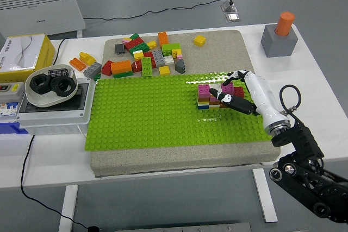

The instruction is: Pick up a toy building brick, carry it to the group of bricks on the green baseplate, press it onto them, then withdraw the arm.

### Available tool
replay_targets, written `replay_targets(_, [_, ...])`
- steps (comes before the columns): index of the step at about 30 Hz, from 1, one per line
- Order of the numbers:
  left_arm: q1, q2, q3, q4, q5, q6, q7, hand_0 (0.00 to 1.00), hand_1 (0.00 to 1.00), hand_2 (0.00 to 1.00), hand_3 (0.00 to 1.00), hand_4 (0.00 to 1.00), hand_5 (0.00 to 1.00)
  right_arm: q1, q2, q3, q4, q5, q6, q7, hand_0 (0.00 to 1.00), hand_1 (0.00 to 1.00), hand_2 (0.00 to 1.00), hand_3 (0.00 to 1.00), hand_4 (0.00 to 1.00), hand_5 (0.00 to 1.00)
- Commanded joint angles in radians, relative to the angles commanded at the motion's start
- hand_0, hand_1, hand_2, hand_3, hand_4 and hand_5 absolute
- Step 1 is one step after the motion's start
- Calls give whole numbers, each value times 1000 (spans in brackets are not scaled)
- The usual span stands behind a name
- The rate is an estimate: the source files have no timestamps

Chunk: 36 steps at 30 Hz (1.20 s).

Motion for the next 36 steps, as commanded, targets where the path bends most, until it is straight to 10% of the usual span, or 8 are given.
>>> replay_targets(36, [1,2,12,0,-9,3,-9,698,552,652,829,998,998,60,5,-34,-70,-79,26,-56,760,794,830,550,918,673])
